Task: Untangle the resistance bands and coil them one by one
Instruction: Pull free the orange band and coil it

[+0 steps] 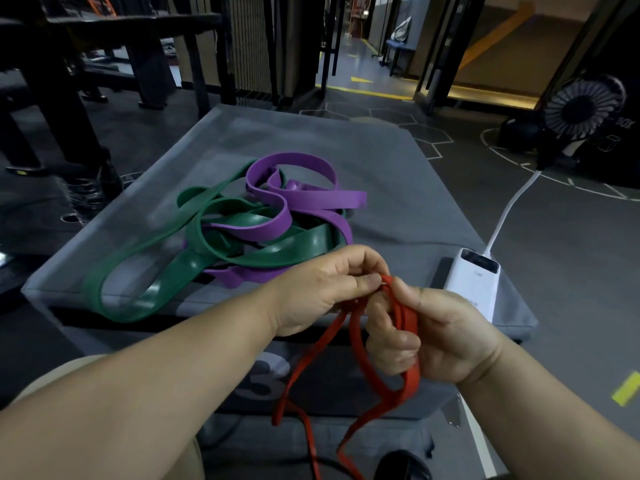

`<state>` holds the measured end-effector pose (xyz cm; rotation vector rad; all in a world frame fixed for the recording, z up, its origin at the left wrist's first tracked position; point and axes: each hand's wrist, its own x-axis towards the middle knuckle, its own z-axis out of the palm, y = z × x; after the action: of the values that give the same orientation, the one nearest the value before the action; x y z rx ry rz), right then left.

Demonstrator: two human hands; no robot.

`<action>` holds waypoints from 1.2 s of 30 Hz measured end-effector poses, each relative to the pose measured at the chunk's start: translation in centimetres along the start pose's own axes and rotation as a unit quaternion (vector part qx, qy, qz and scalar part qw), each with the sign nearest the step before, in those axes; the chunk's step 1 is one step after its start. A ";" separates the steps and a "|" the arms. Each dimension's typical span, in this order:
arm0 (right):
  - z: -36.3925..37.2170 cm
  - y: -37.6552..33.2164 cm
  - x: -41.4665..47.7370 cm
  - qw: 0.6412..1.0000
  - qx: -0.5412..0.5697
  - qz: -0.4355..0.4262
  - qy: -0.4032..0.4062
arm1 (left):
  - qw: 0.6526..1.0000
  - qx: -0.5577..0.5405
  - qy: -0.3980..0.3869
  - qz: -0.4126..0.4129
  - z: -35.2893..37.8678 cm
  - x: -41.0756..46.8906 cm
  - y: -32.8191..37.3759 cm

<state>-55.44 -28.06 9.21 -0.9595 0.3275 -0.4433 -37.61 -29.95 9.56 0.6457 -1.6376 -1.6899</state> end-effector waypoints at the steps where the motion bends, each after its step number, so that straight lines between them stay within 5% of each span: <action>1: 0.0 0.0 0.0 1.000 0.000 0.003 0.004 | 1.000 -0.010 -0.004 -0.008 0.1 0.0 -0.1; 9: 0.1 -0.3 -0.5 0.998 -0.043 0.037 -0.003 | 0.994 0.089 0.026 0.049 0.7 0.2 0.5; 14: -0.4 0.0 -0.7 0.993 -0.048 0.052 -0.094 | 0.992 -0.033 0.087 0.085 0.7 0.8 0.6; 18: -0.6 -0.4 -0.3 0.991 -0.060 -0.033 -0.113 | 0.992 -0.049 0.093 0.070 0.4 1.0 0.0; 25: 0.0 -3.0 -0.4 0.980 0.082 -0.164 -0.076 | 0.995 0.062 0.047 -0.056 0.7 0.5 -1.9; 30: -0.4 -5.4 -1.9 0.956 0.128 -0.264 0.021 | 0.966 0.183 -0.069 -0.168 0.3 0.2 -2.5; 36: -1.9 -7.1 -4.4 0.935 0.130 -0.323 0.070 | 0.939 0.292 -0.004 -0.184 0.9 0.2 -2.8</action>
<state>-61.60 -30.69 14.47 -0.7581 0.0667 -1.1333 -38.79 -29.65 6.84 1.2988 -2.1437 -1.4279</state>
